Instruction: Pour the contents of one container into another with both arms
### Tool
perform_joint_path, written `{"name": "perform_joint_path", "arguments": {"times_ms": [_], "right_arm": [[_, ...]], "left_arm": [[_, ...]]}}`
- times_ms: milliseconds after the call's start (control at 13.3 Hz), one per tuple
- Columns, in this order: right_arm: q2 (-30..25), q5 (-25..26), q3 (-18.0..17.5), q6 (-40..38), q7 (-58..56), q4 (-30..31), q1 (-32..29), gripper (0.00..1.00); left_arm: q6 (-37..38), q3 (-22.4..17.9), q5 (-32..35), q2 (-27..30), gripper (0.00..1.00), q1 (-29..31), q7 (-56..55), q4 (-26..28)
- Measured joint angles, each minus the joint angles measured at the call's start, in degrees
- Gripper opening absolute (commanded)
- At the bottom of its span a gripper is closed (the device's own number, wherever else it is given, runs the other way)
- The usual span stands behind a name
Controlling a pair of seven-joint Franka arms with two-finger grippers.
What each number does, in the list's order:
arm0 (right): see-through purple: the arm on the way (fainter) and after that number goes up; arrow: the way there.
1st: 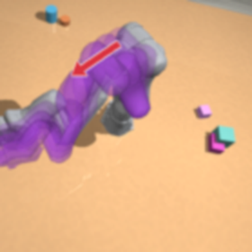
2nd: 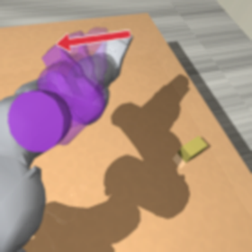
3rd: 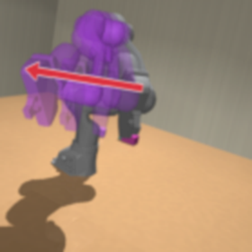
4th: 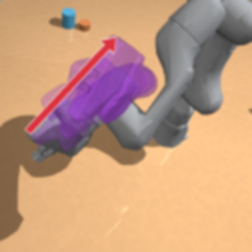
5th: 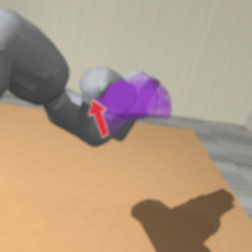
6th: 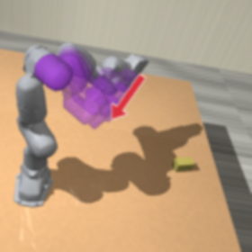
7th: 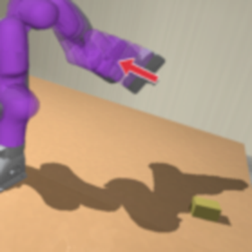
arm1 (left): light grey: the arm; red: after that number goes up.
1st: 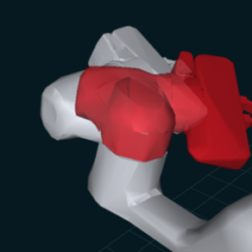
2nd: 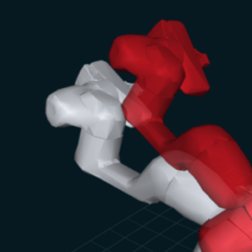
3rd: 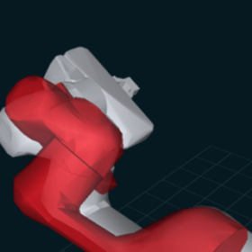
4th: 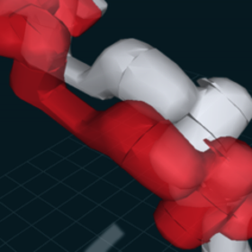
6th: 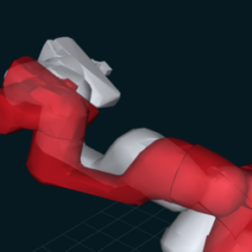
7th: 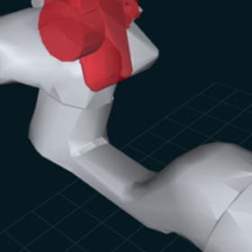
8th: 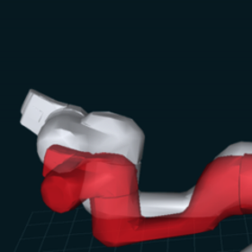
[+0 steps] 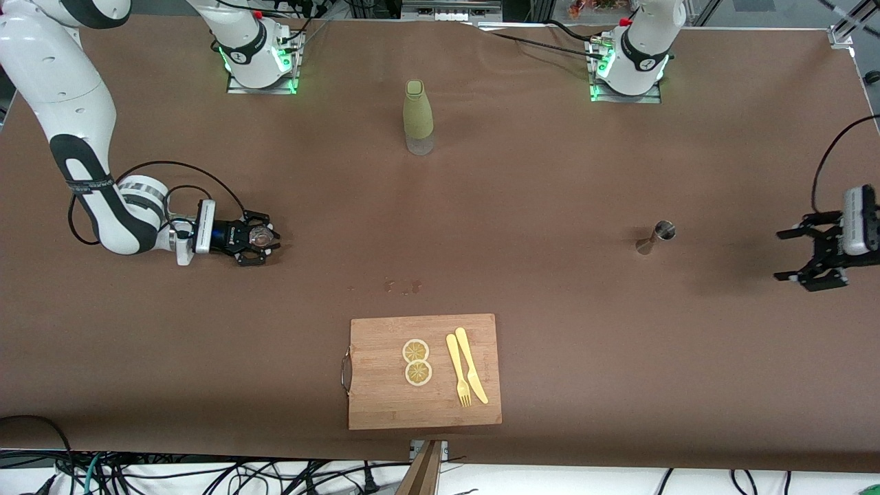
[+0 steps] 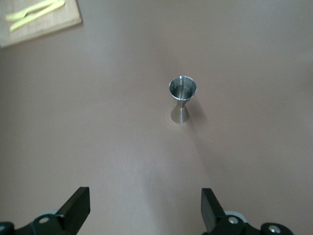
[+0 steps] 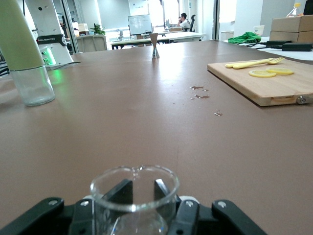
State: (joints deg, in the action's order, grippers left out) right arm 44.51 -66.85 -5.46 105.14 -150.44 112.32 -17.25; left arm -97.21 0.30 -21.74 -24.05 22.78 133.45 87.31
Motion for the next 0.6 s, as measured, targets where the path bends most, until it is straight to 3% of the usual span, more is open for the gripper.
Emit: {"name": "perform_joint_path", "arguments": {"times_ms": [300,600], "right_arm": [[0.3,0.0,1.4,0.0,-0.2,0.0,0.0,1.00],[0.3,0.0,2.4,-0.2,-0.3,0.0,0.0,1.00]], "left_arm": [[0.0,0.1,9.0,12.5,1.00,-4.6,-19.0,3.0],[0.9,0.1,13.7,19.4,1.00,-7.5,-42.0,4.6]]}}
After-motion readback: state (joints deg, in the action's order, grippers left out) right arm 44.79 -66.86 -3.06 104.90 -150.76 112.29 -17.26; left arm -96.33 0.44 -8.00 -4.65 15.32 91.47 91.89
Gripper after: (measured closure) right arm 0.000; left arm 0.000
